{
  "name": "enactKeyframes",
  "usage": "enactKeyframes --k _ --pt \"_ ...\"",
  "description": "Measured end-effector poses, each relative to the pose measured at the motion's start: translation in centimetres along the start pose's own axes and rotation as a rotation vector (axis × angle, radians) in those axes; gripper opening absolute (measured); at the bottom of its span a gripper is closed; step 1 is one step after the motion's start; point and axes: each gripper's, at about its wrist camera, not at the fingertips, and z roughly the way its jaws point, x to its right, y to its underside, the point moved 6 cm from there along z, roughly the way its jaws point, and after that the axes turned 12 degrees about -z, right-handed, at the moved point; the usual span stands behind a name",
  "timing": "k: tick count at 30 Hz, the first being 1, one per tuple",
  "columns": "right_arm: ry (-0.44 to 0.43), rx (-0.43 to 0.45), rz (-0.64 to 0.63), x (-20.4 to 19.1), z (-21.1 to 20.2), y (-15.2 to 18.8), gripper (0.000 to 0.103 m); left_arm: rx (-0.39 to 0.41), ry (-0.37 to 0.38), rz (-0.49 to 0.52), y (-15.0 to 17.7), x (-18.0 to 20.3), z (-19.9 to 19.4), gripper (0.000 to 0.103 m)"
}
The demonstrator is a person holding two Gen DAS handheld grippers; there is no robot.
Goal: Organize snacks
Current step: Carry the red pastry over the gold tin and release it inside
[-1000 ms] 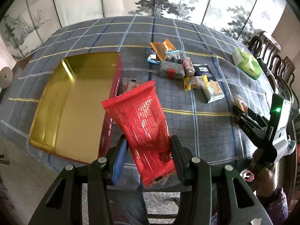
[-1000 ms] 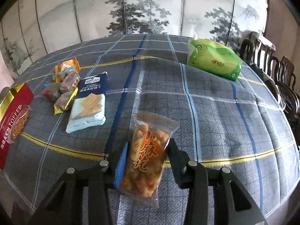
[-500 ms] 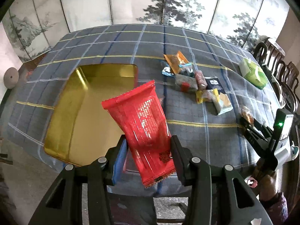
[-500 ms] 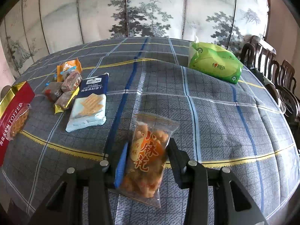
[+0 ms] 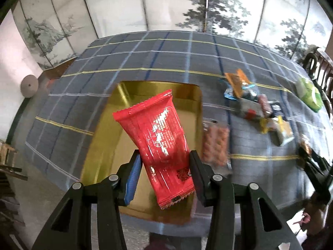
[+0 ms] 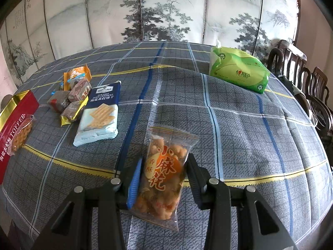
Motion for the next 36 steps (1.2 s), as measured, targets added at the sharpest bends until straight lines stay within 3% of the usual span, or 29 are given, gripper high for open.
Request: enactKeyframes --k 18,29,36 --pt "0.002 0.001 0.001 0.0 0.0 0.1 0.041 -0.063 -0.134 0.043 -5.8 -4.5 9.5 0.042" --pt "0.004 0.0 0.001 0.0 0.0 0.1 0.041 -0.085 -0.129 0.097 -7.7 -4.5 11.7 0.041" --pt "0.005 0.0 0.002 -0.1 0.0 0.1 0.041 -0.053 -0.108 0.136 -8.3 -4.1 11.3 0.052"
